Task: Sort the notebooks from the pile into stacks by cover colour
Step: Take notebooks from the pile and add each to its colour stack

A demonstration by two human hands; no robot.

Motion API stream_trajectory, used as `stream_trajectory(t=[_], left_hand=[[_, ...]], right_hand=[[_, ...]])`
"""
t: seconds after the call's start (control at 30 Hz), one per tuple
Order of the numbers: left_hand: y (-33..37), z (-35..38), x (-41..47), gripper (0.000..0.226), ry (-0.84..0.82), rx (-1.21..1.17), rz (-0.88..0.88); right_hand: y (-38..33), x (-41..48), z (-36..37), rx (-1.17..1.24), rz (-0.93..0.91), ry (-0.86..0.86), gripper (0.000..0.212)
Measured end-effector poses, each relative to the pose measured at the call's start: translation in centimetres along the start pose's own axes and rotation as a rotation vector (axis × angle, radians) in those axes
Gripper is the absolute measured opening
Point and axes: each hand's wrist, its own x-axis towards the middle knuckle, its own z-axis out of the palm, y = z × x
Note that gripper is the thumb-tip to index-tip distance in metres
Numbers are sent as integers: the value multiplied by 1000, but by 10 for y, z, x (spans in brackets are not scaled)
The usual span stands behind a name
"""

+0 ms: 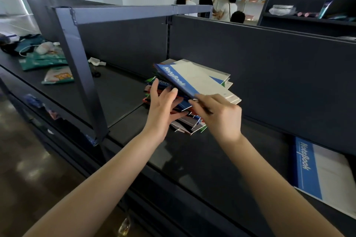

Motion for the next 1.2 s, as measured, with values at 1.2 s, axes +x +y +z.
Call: stream_trajectory(t=[1.2], left_hand=[[-116, 81, -50, 82, -407, 348, -51]], right_hand=[[78, -89, -144, 341, 1152, -144, 51]])
